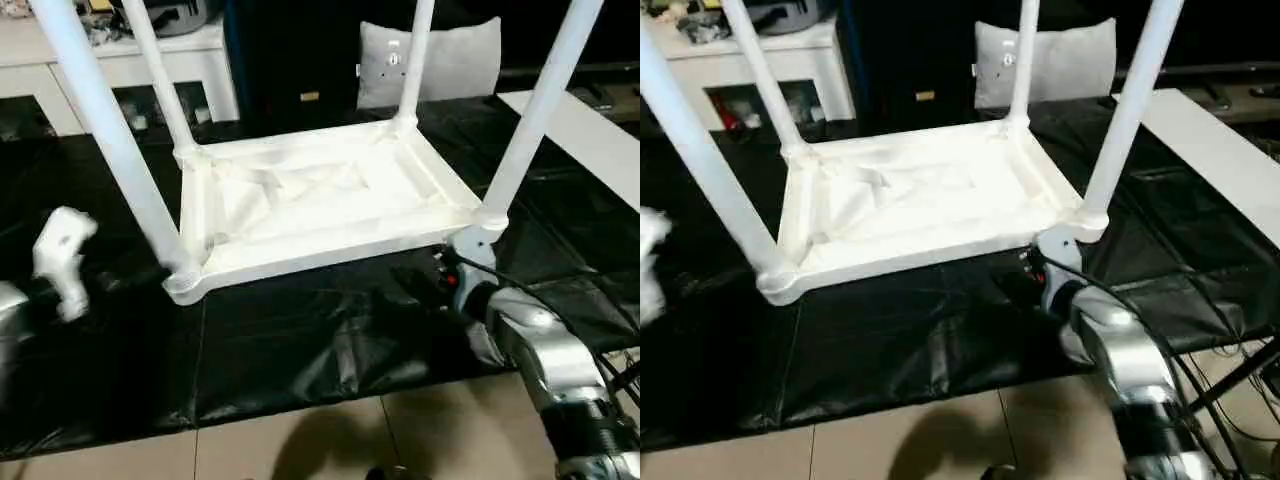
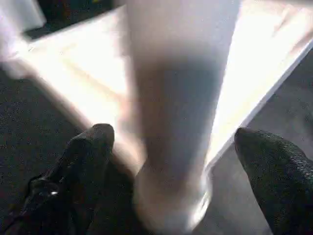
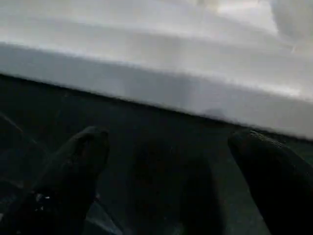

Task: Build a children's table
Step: Rotate table base

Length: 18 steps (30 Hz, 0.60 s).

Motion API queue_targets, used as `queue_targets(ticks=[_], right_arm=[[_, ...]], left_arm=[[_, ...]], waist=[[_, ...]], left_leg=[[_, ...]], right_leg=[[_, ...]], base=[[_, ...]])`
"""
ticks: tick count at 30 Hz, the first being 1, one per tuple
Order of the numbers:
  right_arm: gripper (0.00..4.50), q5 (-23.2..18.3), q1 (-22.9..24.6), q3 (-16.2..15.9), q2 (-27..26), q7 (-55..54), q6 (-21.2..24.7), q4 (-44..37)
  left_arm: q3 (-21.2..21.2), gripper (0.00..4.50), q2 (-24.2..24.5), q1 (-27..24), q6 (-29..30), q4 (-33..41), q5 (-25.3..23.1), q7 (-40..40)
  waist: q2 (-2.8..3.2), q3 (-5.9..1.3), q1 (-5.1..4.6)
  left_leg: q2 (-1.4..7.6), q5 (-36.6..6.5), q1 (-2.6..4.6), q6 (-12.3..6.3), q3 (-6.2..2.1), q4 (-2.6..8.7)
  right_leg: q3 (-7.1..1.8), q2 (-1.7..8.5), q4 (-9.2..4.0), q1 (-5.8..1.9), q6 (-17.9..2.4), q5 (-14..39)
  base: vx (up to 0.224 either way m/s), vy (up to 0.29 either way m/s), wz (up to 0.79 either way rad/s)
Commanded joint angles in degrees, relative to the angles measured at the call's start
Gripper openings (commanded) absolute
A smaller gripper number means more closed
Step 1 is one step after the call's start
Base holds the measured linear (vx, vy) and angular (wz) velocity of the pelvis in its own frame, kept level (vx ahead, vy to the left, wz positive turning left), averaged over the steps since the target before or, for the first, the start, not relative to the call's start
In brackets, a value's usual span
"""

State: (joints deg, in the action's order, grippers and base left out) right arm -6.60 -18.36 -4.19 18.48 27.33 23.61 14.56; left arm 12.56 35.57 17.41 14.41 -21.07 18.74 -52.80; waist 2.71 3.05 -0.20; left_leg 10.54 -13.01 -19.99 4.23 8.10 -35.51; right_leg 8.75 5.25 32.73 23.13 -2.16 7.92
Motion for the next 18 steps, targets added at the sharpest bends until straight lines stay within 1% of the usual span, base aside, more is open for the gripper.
queue_targets(ticks=[1,2,3,4,5,6,7,8,9,10,11,13,14,15,16,17,18], right_arm=[[4.50,1.50,-1.74,-1.16,-0.69,-1.07,-0.40,1.62],[4.50,1.61,-1.85,-1.18,-0.78,-1.20,-0.46,1.87],[4.50,2.10,-2.38,-1.28,-1.24,-1.84,-0.75,3.05],[4.50,2.68,-3.45,-1.22,-1.98,-2.98,-1.03,5.23],[4.50,3.01,-4.28,-1.17,-2.40,-3.79,-1.19,6.80],[4.50,3.33,-5.05,-1.13,-2.70,-4.47,-1.47,8.15],[4.50,3.57,-5.81,-1.01,-2.97,-5.00,-1.59,9.44],[4.50,3.61,-6.70,-0.82,-3.27,-5.44,-1.72,10.97],[4.50,3.64,-7.58,-0.61,-3.53,-5.85,-2.00,12.53],[4.50,3.91,-8.71,-0.50,-3.68,-6.47,-2.73,14.55],[4.50,4.03,-9.68,-0.41,-3.83,-6.72,-3.38,16.27],[4.50,4.10,-10.16,-0.34,-3.96,-6.74,-3.72,17.16],[4.50,4.30,-10.97,-0.29,-4.25,-6.71,-4.48,18.59],[4.50,4.68,-11.86,-0.39,-4.67,-6.56,-5.40,20.22],[4.50,4.92,-12.29,-0.56,-4.86,-6.47,-6.13,20.96],[4.50,4.95,-12.76,-0.75,-5.19,-6.16,-6.78,21.52],[4.50,4.72,-13.32,-0.86,-5.52,-5.85,-7.33,22.24]], left_arm=[[-0.51,4.39,-2.00,2.26,-1.36,-1.94,1.74,-0.28],[-0.51,4.39,-2.33,2.49,-1.48,-2.15,1.93,-0.39],[-0.52,4.39,-3.87,3.54,-2.03,-3.14,2.85,-0.87],[-0.59,4.39,-6.03,5.03,-2.38,-4.52,4.22,-1.94],[-0.68,4.39,-7.25,5.89,-2.24,-5.38,4.84,-2.87],[-0.91,4.39,-8.05,6.51,-2.41,-6.06,4.80,-3.20],[-1.28,4.39,-8.68,6.95,-2.59,-6.51,4.69,-3.61],[-1.91,4.39,-9.21,7.14,-2.61,-6.47,4.79,-4.68],[-2.86,4.39,-9.55,7.00,-2.41,-5.78,4.89,-5.99],[-4.18,4.39,-9.70,6.35,-0.93,-3.90,5.62,-8.13],[-5.46,4.39,-9.90,5.64,0.03,-2.04,5.77,-9.08],[-5.97,4.39,-10.08,5.47,0.04,-1.59,5.65,-9.21],[-7.81,4.39,-10.00,4.44,1.20,0.79,6.04,-10.90],[-10.27,4.39,-9.80,2.98,2.59,4.35,6.48,-12.86],[-11.32,4.39,-9.85,2.31,4.04,6.44,7.17,-13.77],[-12.64,4.39,-10.17,1.65,5.63,9.21,7.92,-14.28],[-13.72,4.39,-10.60,1.22,6.49,11.39,8.18,-14.54]], waist=[[-0.13,-3.61,0.23],[-0.17,-3.65,0.34],[-0.50,-3.66,0.29],[-0.36,-3.72,0.50],[-0.34,-3.70,0.66],[-0.20,-3.73,0.75],[-0.26,-3.68,0.71],[-0.06,-3.68,0.75],[-0.15,-3.65,0.75],[-0.07,-3.71,0.84],[0.01,-3.73,0.92],[-0.10,-3.69,1.10],[-0.60,-3.71,1.28],[-0.43,-3.72,1.44],[-0.52,-3.76,1.43],[-0.48,-3.61,1.47],[-0.54,-3.67,1.54]], left_leg=[[1.78,-12.11,-0.38,-2.73,-0.33,4.76],[1.75,-11.30,-0.49,-2.73,-0.30,4.73],[1.72,-10.93,-0.60,-2.84,-0.21,4.70],[1.67,-10.54,-0.43,-2.71,-0.15,4.57],[1.74,-10.07,-0.40,-2.63,-0.06,4.57],[1.88,-10.01,-0.38,-2.44,-0.12,4.62],[1.92,-10.19,-0.33,-2.40,-0.09,4.67],[1.93,-10.44,-0.25,-2.35,-0.06,4.62],[1.96,-10.66,-0.25,-2.29,-0.07,4.69],[2.04,-10.79,-0.17,-2.11,-0.11,4.71],[2.25,-11.01,-0.12,-1.84,-0.15,4.81],[2.30,-11.30,-0.08,-1.71,0.03,4.82],[2.32,-10.82,-0.22,-1.93,0.08,4.85],[2.47,-10.32,-0.42,-1.88,-0.03,4.95],[2.67,-9.93,-0.29,-1.71,0.06,4.92],[2.57,-9.98,-0.29,-1.87,0.15,4.93],[2.62,-9.93,-0.26,-1.84,0.18,4.88]], right_leg=[[-3.41,3.74,-4.47,-3.28,-5.14,25.43],[-3.41,3.83,-4.38,-3.40,-5.51,25.12],[-3.44,3.87,-4.47,-3.43,-5.53,25.23],[-3.46,3.88,-4.41,-3.32,-5.73,25.28],[-3.48,3.92,-4.40,-3.27,-6.05,25.15],[-3.55,3.97,-4.20,-3.34,-6.39,24.72],[-3.54,3.85,-4.31,-3.25,-6.37,24.69],[-3.56,3.90,-4.27,-3.23,-6.38,24.53],[-3.56,3.89,-4.31,-3.25,-6.32,24.69],[-3.59,3.96,-4.22,-3.28,-6.49,24.67],[-3.68,3.97,-3.97,-3.25,-7.08,23.95],[-3.82,3.88,-3.87,-3.22,-7.68,22.69],[-3.90,3.92,-3.80,-3.41,-7.72,22.29],[-3.96,4.17,-3.45,-3.59,-8.21,22.15],[-4.09,4.20,-3.24,-3.48,-8.69,21.45],[-4.08,4.07,-3.43,-3.39,-8.67,21.75],[-4.13,4.09,-3.22,-3.46,-8.90,21.81]], base=[[0.000,0.000,0.00],[0.000,0.000,0.00],[0.000,0.000,0.00],[0.000,0.000,0.00],[0.000,0.000,0.00],[0.000,0.000,0.00],[0.000,0.000,0.00],[0.000,0.000,0.00],[0.000,0.000,0.00],[0.000,0.000,0.00],[0.000,0.000,0.00],[0.000,0.000,0.00],[0.000,0.000,0.00],[0.000,0.000,0.00],[0.000,0.000,0.00],[0.000,0.000,0.00],[0.000,0.000,0.00]])
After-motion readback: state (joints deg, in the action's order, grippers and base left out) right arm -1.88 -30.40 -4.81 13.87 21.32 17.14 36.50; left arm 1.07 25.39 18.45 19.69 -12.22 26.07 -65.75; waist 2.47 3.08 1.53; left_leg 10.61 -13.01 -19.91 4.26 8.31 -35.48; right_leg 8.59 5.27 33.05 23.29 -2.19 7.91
